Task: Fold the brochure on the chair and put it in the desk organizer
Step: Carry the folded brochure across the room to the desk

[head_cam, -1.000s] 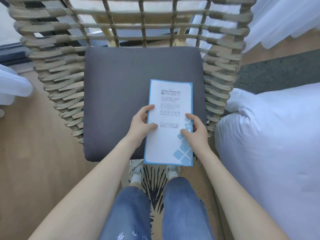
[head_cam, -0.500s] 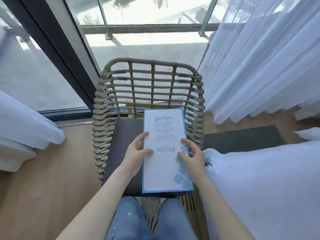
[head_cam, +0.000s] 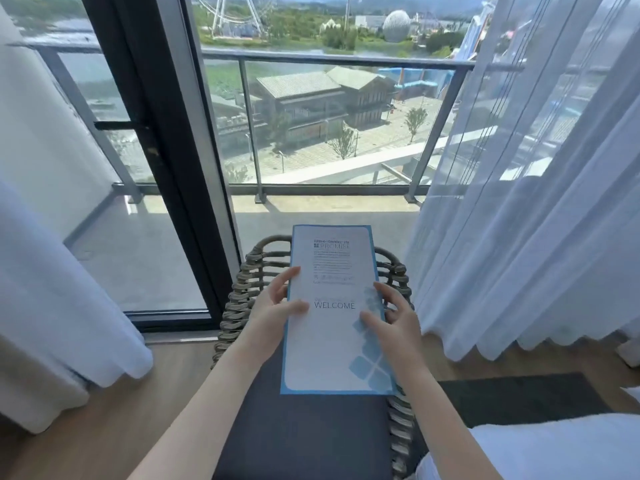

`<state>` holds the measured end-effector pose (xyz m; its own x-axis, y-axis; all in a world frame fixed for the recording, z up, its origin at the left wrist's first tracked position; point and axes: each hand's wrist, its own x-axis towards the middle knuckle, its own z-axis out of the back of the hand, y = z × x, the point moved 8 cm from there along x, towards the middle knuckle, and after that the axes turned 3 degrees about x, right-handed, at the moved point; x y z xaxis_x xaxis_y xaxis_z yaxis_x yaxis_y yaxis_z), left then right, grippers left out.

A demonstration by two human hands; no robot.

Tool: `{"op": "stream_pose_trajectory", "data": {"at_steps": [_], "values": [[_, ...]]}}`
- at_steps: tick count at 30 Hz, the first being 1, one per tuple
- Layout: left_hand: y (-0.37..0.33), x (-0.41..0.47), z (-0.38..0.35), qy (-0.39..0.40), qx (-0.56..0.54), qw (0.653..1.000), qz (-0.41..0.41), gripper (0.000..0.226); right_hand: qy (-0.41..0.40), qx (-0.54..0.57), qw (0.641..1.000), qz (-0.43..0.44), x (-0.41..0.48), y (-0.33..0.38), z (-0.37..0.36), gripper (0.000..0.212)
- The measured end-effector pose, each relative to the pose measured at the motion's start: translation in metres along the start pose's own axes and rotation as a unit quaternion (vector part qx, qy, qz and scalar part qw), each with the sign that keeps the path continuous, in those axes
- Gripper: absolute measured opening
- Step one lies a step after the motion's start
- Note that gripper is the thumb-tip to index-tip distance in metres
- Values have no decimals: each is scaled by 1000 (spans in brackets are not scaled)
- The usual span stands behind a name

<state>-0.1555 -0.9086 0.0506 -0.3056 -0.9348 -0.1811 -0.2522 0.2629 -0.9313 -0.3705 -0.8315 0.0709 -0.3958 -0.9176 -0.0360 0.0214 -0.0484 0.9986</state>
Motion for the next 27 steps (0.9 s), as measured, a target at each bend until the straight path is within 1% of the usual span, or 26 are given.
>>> {"op": "stream_pose_trajectory", "data": {"at_steps": [3,7,11,17,21,27], "values": [[-4,-10,6,-14,-4,1000,-17,64,19,6,1000,-3,-1,4,-8,50],[-3,-29,20,-48,-12,998,-25,65,68,-12,998,3,-4,6,-23,46],[0,-56,42,-105,-23,994,-31,66,130,-1,991,-18,-13,3,-46,47],[-1,-109,85,-203,-40,976,-63,66,223,30,973,-44,-33,5,-96,50],[-20,-160,121,-285,-39,952,-101,65,296,42,953,-40,-55,19,-148,50],[-49,-265,178,-426,-28,891,-151,64,425,43,904,-26,-112,41,-247,51]]}}
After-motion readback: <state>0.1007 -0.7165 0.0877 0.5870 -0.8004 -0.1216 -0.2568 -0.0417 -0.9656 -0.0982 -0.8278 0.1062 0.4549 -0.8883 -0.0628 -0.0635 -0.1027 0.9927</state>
